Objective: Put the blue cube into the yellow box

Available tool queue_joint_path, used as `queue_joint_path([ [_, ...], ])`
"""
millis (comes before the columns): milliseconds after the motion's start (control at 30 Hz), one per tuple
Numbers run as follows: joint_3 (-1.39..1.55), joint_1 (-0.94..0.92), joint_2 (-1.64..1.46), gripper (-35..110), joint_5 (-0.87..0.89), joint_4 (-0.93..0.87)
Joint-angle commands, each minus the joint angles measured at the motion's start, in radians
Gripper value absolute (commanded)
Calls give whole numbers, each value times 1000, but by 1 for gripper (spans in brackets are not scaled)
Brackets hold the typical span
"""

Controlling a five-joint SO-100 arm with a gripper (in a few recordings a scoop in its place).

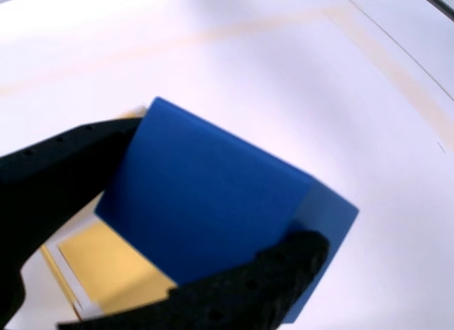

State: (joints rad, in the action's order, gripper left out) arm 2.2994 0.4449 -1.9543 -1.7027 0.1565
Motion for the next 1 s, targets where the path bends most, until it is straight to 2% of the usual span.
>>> queue_joint_path([
  [0, -132, 107, 6, 24, -23, 150],
  [167, -176, 170, 140, 24, -9, 236],
  [433, -219, 213, 287, 24, 57, 276],
  [967, -84, 273, 364, 24, 152, 374],
])
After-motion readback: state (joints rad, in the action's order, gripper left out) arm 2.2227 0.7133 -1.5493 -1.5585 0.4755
